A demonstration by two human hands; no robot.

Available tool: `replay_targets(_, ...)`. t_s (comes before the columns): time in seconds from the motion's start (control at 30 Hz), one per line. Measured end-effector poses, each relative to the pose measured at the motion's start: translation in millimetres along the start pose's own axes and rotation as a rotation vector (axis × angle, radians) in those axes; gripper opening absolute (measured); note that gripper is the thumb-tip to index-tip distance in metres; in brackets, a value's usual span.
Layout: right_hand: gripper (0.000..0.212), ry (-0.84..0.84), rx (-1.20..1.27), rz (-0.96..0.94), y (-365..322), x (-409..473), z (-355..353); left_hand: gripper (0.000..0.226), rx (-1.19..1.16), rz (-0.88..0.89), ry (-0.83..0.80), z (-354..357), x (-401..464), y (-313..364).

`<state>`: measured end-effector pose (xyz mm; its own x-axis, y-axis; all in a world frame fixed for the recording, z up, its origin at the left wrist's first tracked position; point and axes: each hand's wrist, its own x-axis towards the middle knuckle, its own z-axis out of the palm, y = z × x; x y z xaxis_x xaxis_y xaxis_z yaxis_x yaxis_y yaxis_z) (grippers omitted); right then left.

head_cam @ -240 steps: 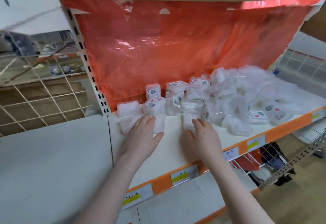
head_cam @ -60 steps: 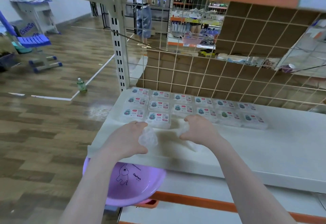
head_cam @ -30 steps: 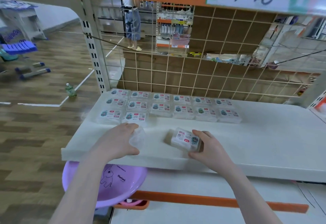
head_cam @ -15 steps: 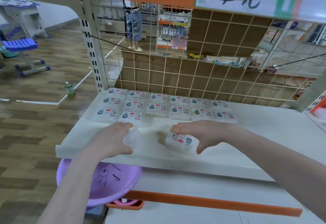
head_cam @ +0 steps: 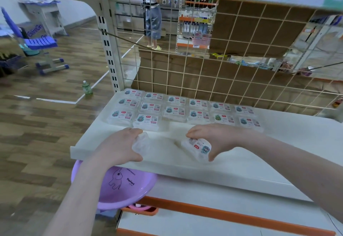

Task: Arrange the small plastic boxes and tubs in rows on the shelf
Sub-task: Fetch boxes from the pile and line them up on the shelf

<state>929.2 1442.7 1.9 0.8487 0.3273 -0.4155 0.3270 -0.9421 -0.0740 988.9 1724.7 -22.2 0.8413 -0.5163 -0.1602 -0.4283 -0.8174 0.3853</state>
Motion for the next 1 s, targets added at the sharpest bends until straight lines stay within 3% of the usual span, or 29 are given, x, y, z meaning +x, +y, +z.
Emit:
replay_targets(0.13,0.085,0.139,0.013,0.165,-8,3,12,0.083,0.012,-0.006,0.007,-1,1,-2)
replay_targets(0.27,0.086,0.326,0.028,0.532,-37,17,33,0.082,0.015,-0.004,0.014,-3,3,-5)
replay_targets(0.37,0.087,0.433,0.035,0.665,-52,26,41,0.083,0.009,-0.004,0.007,-4,3,-6)
replay_targets(0.43,0.087,0.464,0.034,0.639,-51,25,42,0.084,0.001,-0.007,0.001,-5,2,-8)
replay_targets(0.57,0.085,0.36,0.303,0.325,-30,10,32,0.082,0.003,-0.011,-0.001,-8,1,-14)
replay_targets(0.67,0.075,0.299,0.357,0.189,-19,1,29,0.082,0.005,-0.013,0.001,-9,0,-17)
replay_targets(0.83,0.065,0.433,0.339,0.246,-29,15,38,0.081,-0.003,-0.011,0.003,-10,0,-21)
replay_targets(1.0,0.06,0.622,0.268,0.426,-54,43,47,0.079,-0.004,-0.001,0.001,-11,0,-28)
